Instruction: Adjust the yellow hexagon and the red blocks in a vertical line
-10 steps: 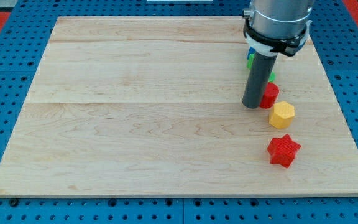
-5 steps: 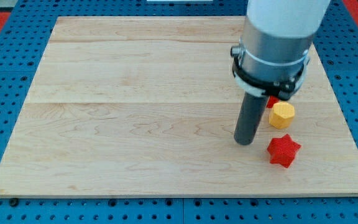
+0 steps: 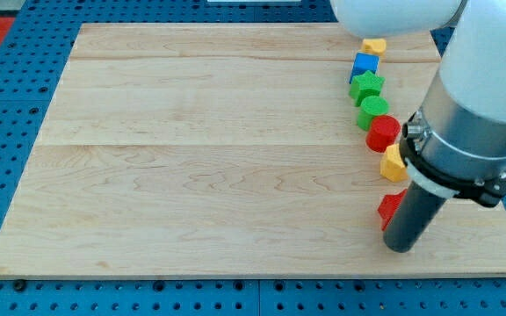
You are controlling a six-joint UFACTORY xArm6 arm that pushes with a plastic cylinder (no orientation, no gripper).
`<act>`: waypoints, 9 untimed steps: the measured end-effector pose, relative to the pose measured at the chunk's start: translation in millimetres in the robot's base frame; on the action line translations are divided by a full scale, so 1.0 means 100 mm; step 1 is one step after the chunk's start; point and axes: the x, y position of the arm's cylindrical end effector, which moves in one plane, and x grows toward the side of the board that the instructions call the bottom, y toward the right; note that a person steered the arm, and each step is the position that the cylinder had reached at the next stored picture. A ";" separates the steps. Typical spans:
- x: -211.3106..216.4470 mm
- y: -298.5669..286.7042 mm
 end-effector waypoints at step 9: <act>-0.01 -0.90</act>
